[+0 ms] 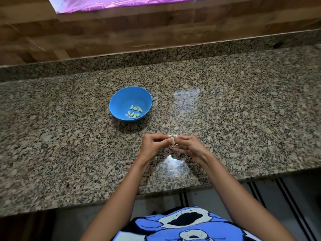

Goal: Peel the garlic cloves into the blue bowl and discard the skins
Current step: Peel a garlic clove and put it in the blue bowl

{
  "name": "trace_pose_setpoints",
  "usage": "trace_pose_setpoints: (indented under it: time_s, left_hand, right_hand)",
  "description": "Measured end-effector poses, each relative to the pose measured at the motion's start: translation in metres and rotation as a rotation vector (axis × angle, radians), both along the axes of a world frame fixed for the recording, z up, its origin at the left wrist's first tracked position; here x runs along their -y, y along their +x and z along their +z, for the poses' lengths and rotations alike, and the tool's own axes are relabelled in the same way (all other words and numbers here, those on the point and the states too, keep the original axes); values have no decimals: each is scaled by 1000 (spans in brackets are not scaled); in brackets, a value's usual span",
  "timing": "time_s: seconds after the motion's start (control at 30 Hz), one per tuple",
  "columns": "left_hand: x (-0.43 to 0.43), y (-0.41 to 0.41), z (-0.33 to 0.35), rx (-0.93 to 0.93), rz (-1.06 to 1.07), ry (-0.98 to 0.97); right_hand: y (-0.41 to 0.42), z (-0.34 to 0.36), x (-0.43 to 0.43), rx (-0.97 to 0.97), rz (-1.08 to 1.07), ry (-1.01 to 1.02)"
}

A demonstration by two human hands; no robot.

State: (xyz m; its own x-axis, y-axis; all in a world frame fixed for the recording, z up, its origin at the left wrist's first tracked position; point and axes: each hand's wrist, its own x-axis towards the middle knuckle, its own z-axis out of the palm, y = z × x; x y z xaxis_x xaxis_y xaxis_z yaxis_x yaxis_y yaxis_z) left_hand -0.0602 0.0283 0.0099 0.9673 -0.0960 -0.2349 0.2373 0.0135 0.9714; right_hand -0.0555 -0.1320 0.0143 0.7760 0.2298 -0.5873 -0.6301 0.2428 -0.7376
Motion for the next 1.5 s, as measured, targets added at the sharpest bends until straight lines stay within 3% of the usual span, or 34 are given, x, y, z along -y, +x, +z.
trace_pose_setpoints:
  time_s: [0.53,0.77,1.03,1.27,1.37,1.5]
  left_hand:
    - [4,-2,-16,41,-24,151]
    - [17,-1,-13,99,52,477]
    - [6,8,-14,-92,121,125]
    - [10,2,-7,-392,147,-254]
    - [13,2,-8,-395,227,-231]
    - [9,7,-14,-385,365,-119]
  right_hand:
    - [-6,-7,2,-97,-56,76]
    - [3,-6,-4,-43,-37,-63]
    - [7,-6,-3,-74,-9,-24]
    - [13,-10,-14,-5,-134,-235]
    - [12,-11,-16,64,-82,-301]
    - [13,-14,-15,360,-30,-869]
